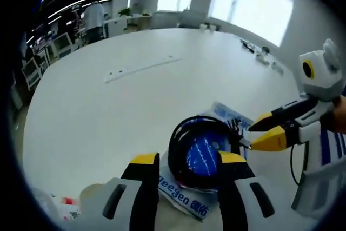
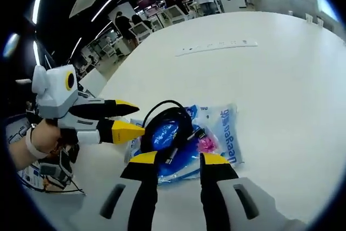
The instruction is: Arrange the tabletop items into an orderly group along one side of the table until the central work area is clear of visible clutter.
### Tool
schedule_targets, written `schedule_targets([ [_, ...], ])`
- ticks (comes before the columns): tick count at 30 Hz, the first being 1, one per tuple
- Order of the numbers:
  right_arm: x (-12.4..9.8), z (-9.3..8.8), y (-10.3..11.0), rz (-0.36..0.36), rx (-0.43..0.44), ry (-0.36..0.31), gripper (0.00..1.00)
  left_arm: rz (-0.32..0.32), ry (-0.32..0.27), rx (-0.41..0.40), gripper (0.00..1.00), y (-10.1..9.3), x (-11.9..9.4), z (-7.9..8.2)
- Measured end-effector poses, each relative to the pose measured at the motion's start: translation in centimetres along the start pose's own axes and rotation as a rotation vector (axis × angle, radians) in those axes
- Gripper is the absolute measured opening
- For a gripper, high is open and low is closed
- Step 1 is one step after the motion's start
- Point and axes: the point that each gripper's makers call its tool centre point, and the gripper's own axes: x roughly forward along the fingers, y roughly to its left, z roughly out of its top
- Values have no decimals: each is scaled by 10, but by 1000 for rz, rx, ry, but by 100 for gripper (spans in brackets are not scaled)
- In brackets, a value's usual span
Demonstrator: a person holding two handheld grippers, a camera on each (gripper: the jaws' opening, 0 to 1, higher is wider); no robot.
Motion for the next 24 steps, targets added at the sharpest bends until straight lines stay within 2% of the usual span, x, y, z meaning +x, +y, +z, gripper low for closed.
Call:
schedule_targets([
  [10,4,3,-1,8,18,-1,25,-6,13,22,32,2,6,5],
  [16,7,0,-3,8,31,9,24,3,52,59,28,4,14,9],
  [24,11,-5,-5,24,91,3,20,-2,98,51,25,2,17,7],
])
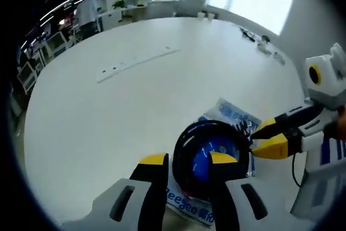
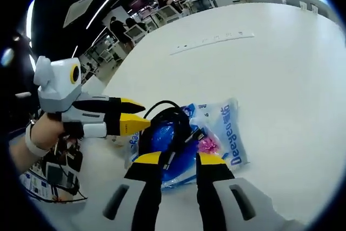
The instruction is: Arrange the tabletop items into an orderly group along one side of the table until the central work area is clear of visible clutter.
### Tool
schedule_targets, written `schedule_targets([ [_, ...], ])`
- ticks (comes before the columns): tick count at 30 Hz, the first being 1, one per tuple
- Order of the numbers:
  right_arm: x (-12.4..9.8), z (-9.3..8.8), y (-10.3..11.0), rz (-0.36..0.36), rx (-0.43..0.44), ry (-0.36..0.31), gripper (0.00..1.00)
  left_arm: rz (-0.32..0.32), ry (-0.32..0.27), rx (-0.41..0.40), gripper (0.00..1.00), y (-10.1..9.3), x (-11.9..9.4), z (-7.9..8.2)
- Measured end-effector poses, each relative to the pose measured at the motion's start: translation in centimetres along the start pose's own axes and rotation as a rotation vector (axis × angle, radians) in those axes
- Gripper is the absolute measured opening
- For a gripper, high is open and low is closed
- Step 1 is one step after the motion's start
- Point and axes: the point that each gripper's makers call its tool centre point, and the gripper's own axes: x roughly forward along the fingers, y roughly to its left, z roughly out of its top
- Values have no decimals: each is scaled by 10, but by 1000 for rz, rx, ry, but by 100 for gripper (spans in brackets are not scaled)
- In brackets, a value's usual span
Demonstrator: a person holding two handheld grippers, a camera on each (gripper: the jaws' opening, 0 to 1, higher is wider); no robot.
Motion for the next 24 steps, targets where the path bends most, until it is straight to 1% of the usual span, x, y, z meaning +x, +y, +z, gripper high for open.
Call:
schedule_targets([
  [3,2,-3,1,6,16,6,20,-7,24,14,23,-2,2,-1],
  [7,4,-4,4,22,44,1,20,-17,44,2,22,-2,4,-3],
  [8,4,-5,4,22,44,5,19,-19,56,4,21,-2,5,-4],
  [10,5,-6,5,25,46,3,19,-19,61,2,20,-1,6,-4],
  [13,9,-10,8,43,75,5,19,-17,76,-3,19,1,7,-6],
  [16,12,-13,10,48,86,7,18,-21,82,2,19,0,7,-7],
  [18,13,-14,11,54,103,0,18,-23,82,-9,18,2,7,-7],
  [24,15,-14,12,62,129,-7,16,-28,92,-21,12,5,7,-8],
])
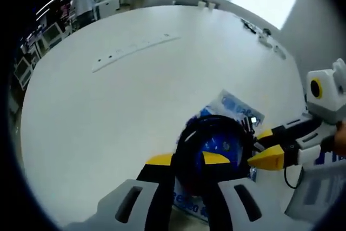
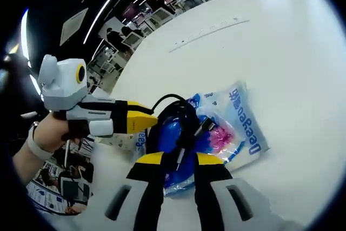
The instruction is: Arrange the tabletop items into an orderly group along one side of the table until the central work area is clear of visible clutter.
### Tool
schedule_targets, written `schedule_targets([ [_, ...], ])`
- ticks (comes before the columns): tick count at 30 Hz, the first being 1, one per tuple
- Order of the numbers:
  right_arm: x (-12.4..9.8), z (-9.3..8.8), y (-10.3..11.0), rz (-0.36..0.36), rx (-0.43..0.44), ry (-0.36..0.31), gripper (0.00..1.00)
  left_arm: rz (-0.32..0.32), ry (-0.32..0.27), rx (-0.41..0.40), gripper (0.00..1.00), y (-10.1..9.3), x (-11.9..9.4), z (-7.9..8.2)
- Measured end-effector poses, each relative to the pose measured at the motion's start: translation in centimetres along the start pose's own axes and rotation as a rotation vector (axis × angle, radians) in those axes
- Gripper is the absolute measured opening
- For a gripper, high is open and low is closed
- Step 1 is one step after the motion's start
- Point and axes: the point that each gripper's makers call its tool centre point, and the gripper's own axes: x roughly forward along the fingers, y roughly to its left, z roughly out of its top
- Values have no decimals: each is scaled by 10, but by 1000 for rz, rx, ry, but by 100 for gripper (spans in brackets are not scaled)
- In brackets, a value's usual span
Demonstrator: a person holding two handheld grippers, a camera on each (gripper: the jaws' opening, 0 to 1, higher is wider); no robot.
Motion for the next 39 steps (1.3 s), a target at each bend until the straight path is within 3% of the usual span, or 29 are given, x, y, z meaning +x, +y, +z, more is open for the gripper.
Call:
schedule_targets([
  [17,2,0,0,5,60,-13,11,6,-3,10,0,7,-1,1],
  [35,-8,6,2,47,216,-56,5,-9,-27,-11,0,4,-12,3],
  [39,-11,7,4,50,216,-62,4,-9,-36,-12,0,3,-15,4],
])
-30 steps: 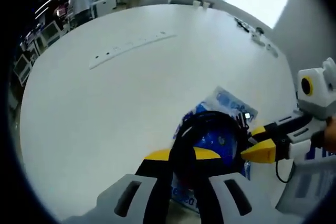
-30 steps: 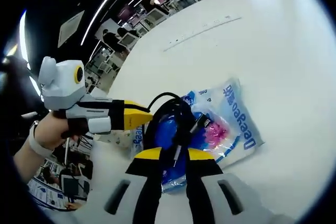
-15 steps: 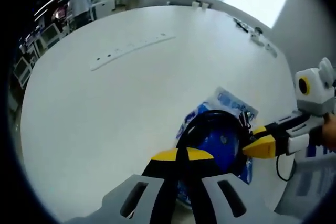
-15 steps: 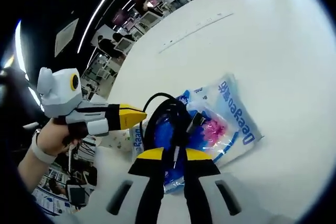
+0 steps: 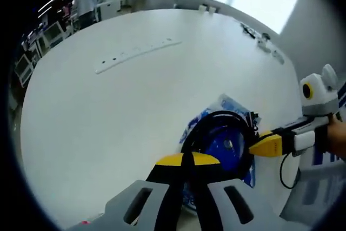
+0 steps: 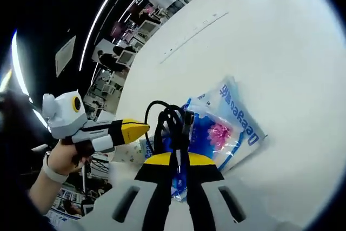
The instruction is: Arrange the tabletop items into an orderly group along one side of the table until the central work area is clear of visible clutter.
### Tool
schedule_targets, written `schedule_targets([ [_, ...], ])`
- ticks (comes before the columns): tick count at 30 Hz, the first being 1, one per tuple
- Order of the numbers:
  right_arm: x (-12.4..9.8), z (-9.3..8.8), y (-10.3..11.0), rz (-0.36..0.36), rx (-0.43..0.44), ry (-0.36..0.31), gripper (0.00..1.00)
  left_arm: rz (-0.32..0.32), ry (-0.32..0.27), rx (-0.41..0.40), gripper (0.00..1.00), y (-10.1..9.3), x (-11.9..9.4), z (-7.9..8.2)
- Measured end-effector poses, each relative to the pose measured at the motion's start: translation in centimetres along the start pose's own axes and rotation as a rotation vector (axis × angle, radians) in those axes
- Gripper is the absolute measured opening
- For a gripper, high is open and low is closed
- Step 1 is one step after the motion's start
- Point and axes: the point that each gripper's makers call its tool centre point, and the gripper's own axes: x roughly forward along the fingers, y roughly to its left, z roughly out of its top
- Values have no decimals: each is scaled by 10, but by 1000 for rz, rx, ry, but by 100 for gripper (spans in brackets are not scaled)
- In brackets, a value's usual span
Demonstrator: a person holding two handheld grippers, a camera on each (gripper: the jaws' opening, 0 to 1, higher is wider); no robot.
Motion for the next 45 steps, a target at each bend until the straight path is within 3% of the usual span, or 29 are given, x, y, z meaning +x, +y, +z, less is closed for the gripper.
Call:
schedule_targets([
  [12,-11,7,2,29,41,-26,3,-9,-23,2,0,-7,-6,4],
  [32,-36,13,13,49,22,-42,3,-30,-65,0,0,-25,-23,14],
  [45,-71,8,11,68,42,-61,3,-79,-103,-15,0,-55,-31,16],
])
